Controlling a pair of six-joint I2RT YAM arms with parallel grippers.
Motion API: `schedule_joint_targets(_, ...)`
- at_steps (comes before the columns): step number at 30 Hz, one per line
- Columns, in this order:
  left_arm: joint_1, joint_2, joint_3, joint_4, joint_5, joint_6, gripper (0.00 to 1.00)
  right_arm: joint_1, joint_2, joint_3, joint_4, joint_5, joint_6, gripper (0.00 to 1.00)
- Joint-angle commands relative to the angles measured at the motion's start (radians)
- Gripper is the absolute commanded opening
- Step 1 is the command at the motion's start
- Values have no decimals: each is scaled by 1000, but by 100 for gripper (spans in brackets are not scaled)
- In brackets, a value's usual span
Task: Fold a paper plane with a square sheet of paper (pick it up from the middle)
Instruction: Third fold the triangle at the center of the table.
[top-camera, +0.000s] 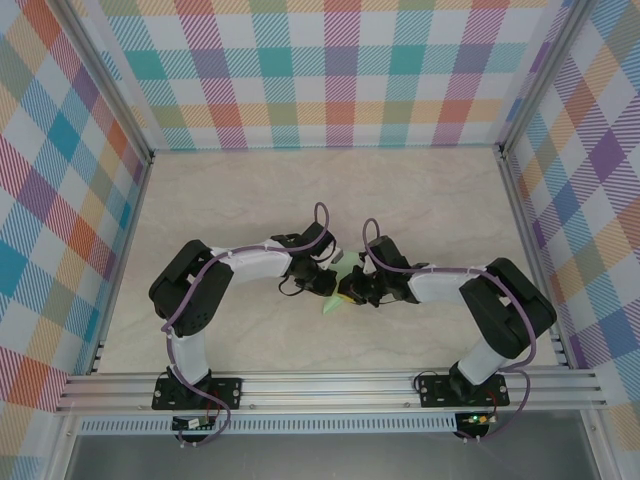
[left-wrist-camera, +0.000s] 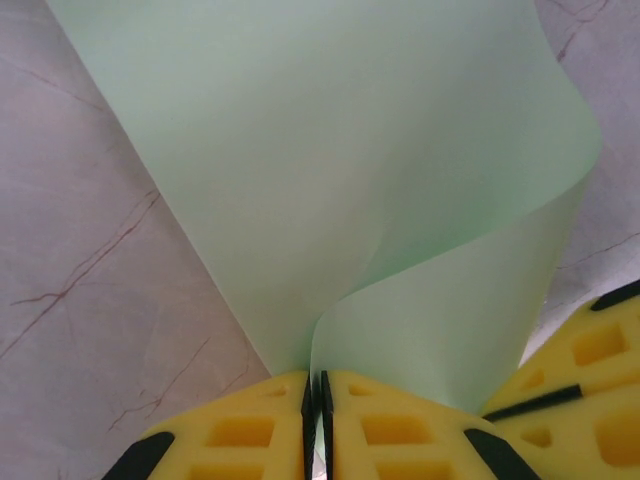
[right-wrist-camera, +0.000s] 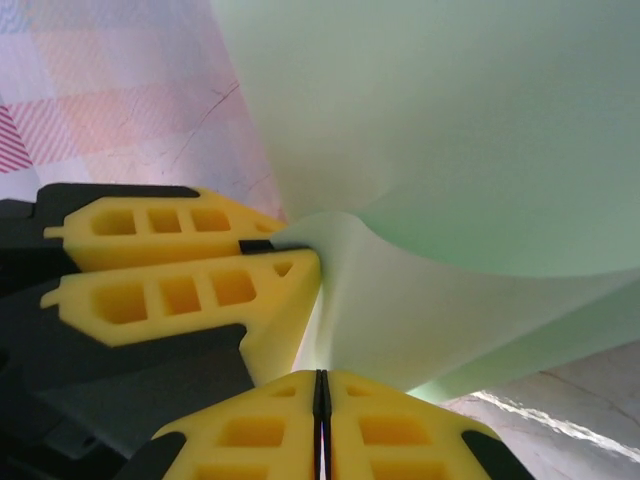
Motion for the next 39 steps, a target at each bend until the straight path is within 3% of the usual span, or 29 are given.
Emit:
schedule_joint_targets(1, 4, 38, -17, -17, 14, 0, 13, 4, 17, 15, 52, 13, 24, 11)
schedule_joint_targets(23, 4, 59, -14, -20, 20, 9, 14, 4, 17, -11, -103, 93, 7, 13)
schedule_joint_targets(39, 5, 60, -17, -21, 16, 11, 13, -4, -9, 30, -29, 53, -6, 13)
